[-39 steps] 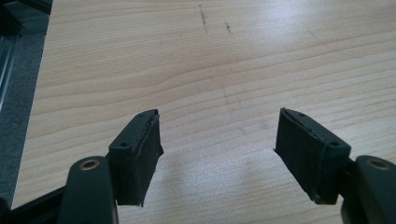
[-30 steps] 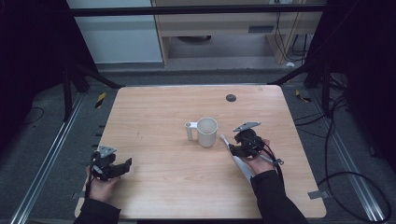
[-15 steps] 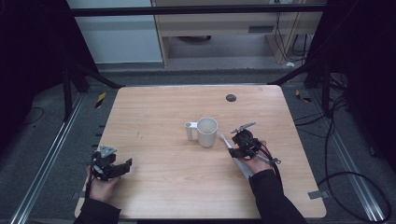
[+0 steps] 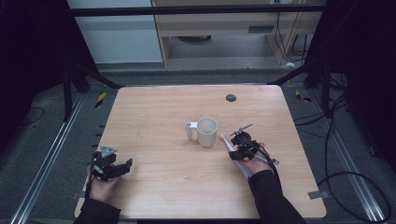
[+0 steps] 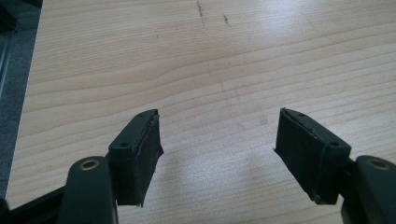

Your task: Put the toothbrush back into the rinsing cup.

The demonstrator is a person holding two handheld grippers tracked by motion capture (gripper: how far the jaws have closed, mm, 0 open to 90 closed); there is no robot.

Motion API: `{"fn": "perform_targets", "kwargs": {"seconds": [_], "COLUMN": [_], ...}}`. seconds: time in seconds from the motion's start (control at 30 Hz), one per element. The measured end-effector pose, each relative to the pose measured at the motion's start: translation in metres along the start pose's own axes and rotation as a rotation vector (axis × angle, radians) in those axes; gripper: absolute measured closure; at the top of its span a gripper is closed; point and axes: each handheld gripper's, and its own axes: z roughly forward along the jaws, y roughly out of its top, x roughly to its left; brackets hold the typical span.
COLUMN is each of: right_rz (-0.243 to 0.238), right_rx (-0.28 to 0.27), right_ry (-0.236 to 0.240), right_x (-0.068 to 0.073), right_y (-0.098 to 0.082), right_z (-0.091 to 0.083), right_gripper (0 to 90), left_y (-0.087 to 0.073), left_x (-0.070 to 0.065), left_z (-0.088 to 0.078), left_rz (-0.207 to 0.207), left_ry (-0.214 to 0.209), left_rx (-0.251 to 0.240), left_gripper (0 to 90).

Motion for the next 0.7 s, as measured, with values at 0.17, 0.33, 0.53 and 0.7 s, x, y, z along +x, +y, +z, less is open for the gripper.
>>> {"fn": "perform_targets", "kwargs": {"seconds": [0.17, 0.33, 0.53, 0.7], "right_rz": [0.004, 0.003, 0.003, 0.008], "right_rx": [0.022, 0.042, 0.06, 0.077], "right_ry": [0.004, 0.004, 0.001, 0.002], "right_x": [-0.001, -0.002, -0.002, -0.001], "right_y": [0.0, -0.001, -0.001, -0.001], "right_z": [0.003, 0.006, 0.009, 0.011], "right_gripper": [57.0, 58.3, 59.8, 63.3], "left_y": [0.0, 0.0, 0.0, 0.0], "left_x": [0.0, 0.0, 0.0, 0.0], "left_z": [0.0, 0.0, 0.001, 0.0], "left_rz": [-0.001, 0.0, 0.0, 0.0], "left_ry": [0.0, 0.0, 0.0, 0.001], "left_rx": [0.001, 0.002, 0.004, 0.002], "left_gripper": [29.9, 29.9, 29.9, 29.9]}}
